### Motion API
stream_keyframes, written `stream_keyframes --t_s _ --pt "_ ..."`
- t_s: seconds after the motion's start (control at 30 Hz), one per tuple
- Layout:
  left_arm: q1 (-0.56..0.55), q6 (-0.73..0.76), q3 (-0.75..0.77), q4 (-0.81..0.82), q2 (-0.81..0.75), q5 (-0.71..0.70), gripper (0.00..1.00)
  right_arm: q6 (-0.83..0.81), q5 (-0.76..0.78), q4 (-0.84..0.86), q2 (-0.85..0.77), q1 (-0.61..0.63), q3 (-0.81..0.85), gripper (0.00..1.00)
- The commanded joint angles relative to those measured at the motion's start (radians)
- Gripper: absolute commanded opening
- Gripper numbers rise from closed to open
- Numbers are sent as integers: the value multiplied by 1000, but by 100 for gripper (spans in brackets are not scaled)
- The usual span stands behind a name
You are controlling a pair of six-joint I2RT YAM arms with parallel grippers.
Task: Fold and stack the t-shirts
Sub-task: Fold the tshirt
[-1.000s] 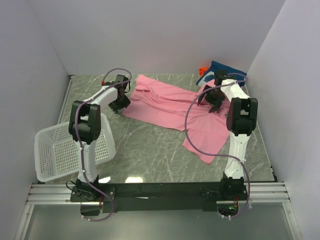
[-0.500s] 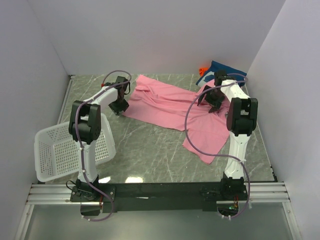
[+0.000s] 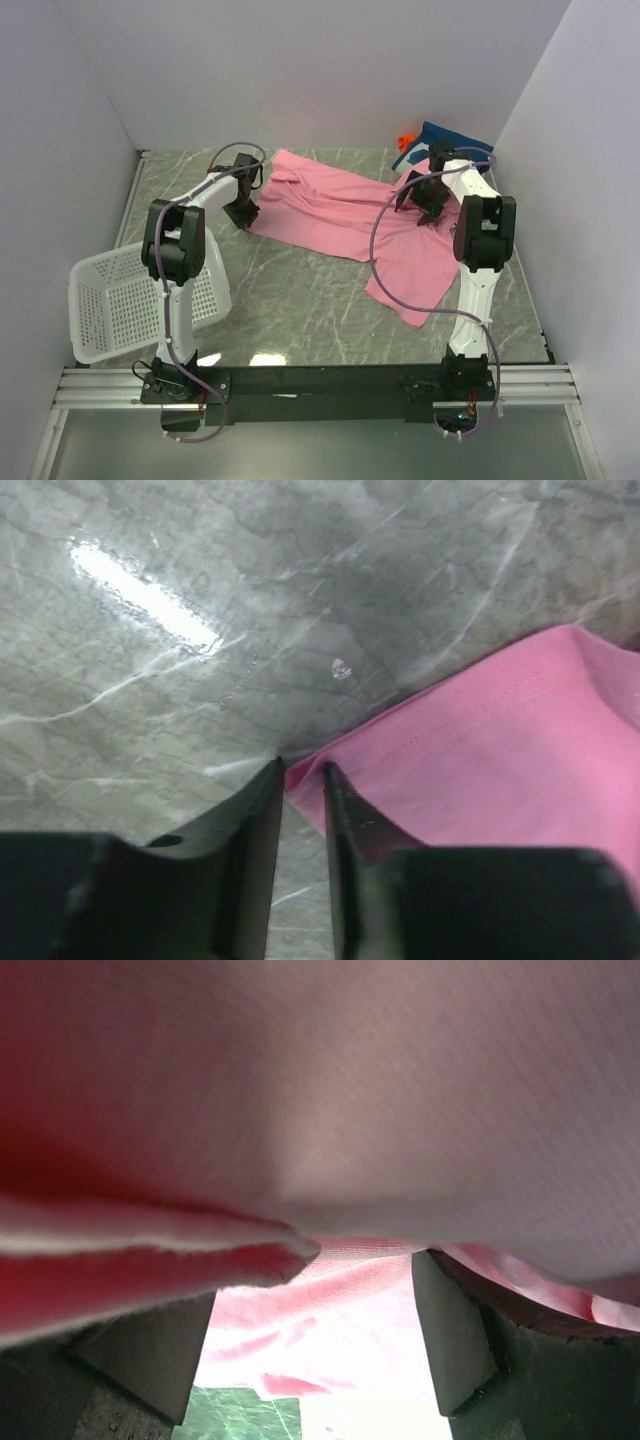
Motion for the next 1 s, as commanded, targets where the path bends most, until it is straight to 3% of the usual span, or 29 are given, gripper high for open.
stream_keyframes --t_s 0.0,0.17,0.27,0.43,0.63,0.97 --pt "-5 22 2 -17 48 30 25 -10 -3 35 -63 -10 -18 83" --pt "-5 58 -21 17 35 76 0 -16 4 34 -97 -10 -18 83" --pt "0 80 -37 43 13 102 0 -4 29 29 -143 -7 -47 83" --pt "11 126 -90 129 -37 164 1 29 73 64 -291 45 -230 83" --pt "14 166 -144 190 -83 210 0 90 167 109 -500 154 -544 82" --pt "15 224 -287 253 -196 230 0 286 218 199 -922 234 -1130 77"
